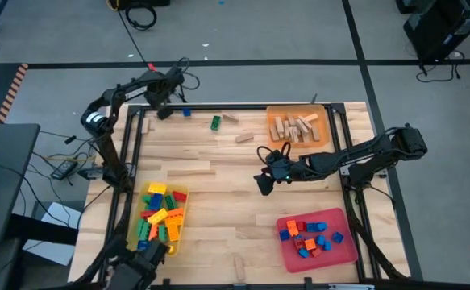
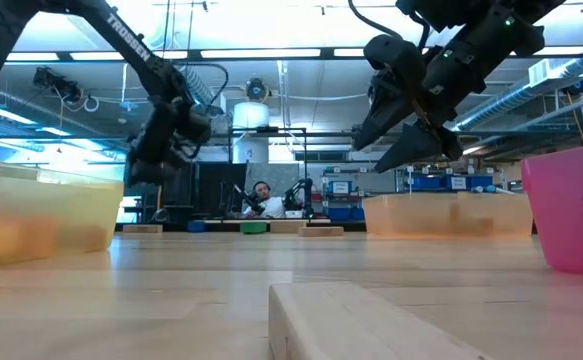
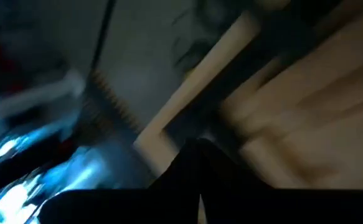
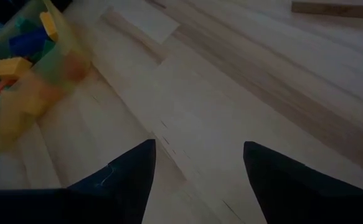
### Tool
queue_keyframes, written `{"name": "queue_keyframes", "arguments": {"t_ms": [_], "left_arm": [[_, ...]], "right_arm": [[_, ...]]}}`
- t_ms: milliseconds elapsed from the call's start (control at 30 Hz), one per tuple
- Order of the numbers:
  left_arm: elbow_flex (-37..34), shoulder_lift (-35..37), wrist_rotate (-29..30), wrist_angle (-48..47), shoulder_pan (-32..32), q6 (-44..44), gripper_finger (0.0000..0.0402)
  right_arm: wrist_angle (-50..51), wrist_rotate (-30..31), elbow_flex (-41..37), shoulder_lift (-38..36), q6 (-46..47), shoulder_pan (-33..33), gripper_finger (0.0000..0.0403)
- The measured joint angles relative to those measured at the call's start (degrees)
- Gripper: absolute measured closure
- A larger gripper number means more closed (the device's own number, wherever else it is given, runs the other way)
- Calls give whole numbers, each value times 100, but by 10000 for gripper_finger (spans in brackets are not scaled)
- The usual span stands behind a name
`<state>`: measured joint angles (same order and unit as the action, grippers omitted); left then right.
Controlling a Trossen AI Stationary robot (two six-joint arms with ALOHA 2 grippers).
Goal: Sort blocks by size
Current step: Put the brown block into the orange bin
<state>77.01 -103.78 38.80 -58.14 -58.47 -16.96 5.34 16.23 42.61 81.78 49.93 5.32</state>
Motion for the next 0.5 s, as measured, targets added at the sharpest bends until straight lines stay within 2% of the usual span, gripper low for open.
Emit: {"name": "queue_keyframes", "arguments": {"t_ms": [100,267,500], "left_arm": [[0,-202,565,-555,-70,344,401],[-53,-590,238,-1098,-227,949,401],[-59,-857,304,-1119,-226,1019,401]], "right_arm": [[-145,0,0,-2,0,0,146],[-283,2,0,-2,-13,0,142],[-386,0,0,-2,-13,30,146]]}}
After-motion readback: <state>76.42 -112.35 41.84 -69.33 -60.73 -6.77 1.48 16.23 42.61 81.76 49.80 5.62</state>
